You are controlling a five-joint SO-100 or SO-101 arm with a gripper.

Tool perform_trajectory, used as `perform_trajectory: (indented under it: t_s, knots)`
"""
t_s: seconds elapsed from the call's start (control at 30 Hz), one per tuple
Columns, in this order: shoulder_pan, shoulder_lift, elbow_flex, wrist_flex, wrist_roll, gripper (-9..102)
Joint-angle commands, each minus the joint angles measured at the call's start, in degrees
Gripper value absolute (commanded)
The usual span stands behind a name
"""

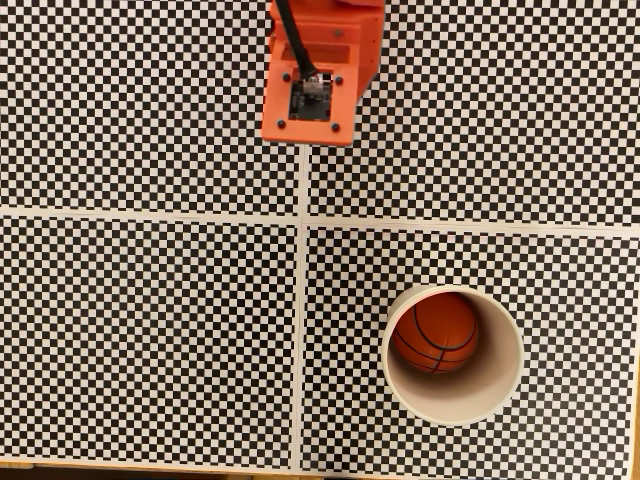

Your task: Grasp basketball and place into cup.

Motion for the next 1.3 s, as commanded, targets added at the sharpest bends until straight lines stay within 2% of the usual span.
perform_trajectory:
  t_s: [0.0, 0.2, 0.63, 1.27]
  knots:
    - [0.88, 0.0, 2.02, 4.48, -1.67, 0]
    - [1.76, 0.0, 2.02, 10.9, -1.93, 0]
    - [-5.98, -0.35, 2.02, 10.9, -0.26, 0]
    - [-5.19, 0.09, 2.02, 10.99, -2.2, 0]
